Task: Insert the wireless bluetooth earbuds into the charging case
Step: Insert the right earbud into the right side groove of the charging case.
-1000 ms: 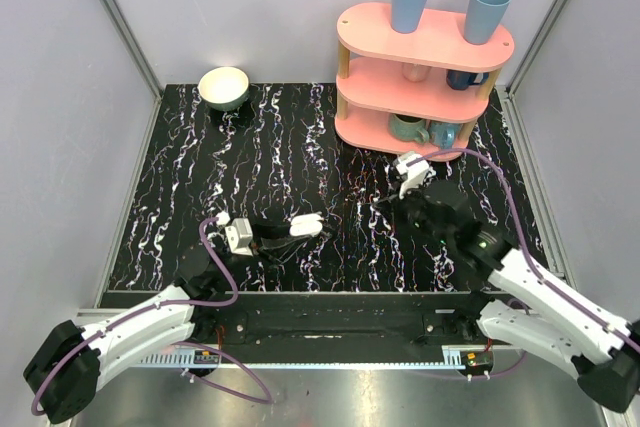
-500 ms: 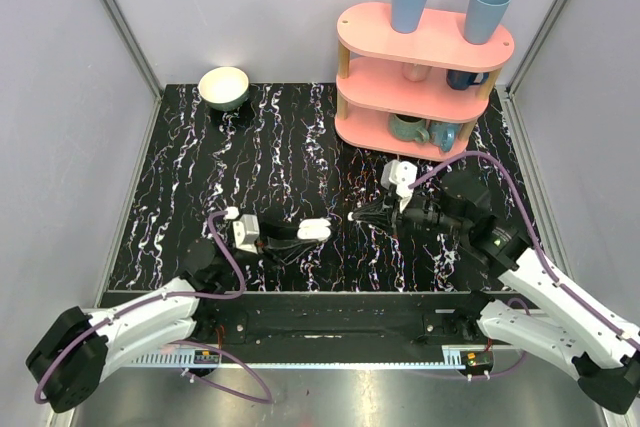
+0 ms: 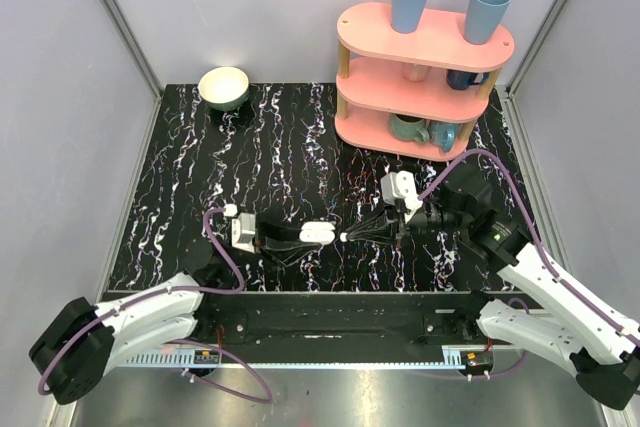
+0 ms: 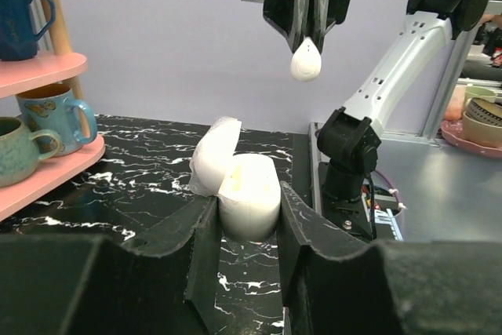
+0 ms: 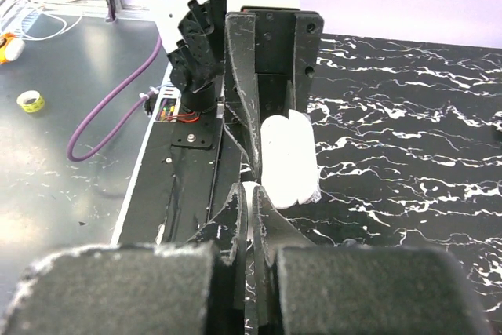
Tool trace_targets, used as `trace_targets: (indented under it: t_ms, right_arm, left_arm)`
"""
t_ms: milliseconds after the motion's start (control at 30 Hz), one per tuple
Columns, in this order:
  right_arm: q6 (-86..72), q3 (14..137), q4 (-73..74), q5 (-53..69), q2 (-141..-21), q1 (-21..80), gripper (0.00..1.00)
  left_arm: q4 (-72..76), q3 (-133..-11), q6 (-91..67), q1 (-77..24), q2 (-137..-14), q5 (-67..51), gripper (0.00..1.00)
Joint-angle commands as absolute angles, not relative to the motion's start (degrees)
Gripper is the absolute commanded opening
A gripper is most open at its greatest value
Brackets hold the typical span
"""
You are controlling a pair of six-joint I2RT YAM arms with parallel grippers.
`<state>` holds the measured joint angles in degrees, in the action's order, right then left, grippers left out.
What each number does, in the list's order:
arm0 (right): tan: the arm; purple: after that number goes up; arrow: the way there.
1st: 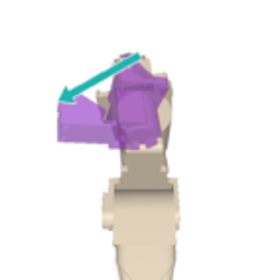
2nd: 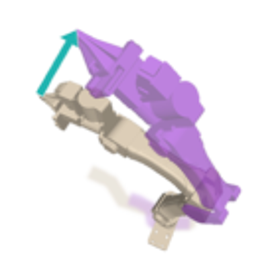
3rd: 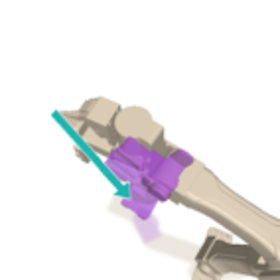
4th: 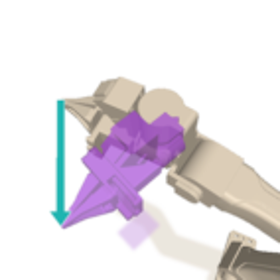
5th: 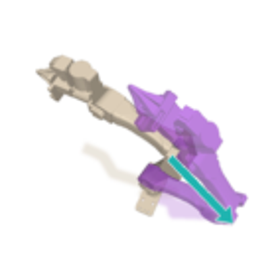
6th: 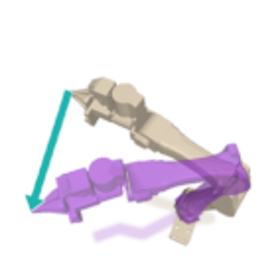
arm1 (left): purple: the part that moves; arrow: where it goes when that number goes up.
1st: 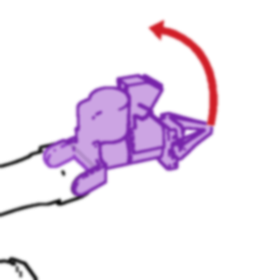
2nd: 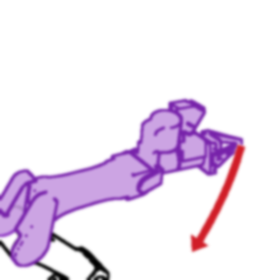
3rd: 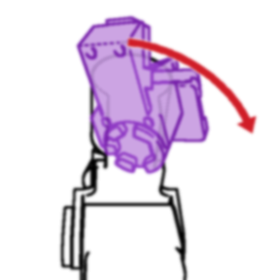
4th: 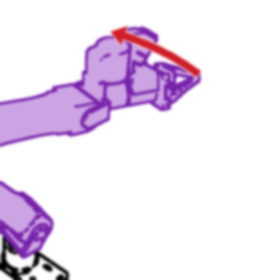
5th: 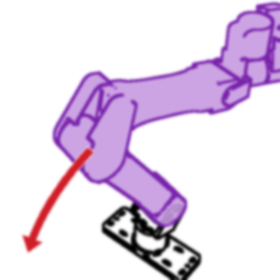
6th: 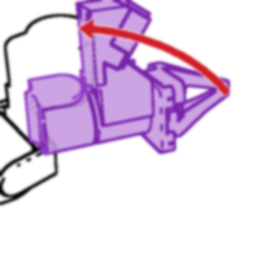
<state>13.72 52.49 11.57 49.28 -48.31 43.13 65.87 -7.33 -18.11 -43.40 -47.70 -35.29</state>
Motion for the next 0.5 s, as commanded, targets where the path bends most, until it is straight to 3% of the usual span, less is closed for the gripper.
trace_targets:
  t_ms: [0,467]
  right_arm:
    - [14.9,54.3,8.6,53.0,-48.3,43.5,0.00]
    - [15.8,54.7,8.5,52.6,-49.8,44.7,0.00]
  left_arm:
    - [77.4,-10.0,-22.4,-43.5,-50.4,-38.6,0.00]
    - [86.0,-12.6,-27.5,-43.5,-57.9,-41.7,0.00]
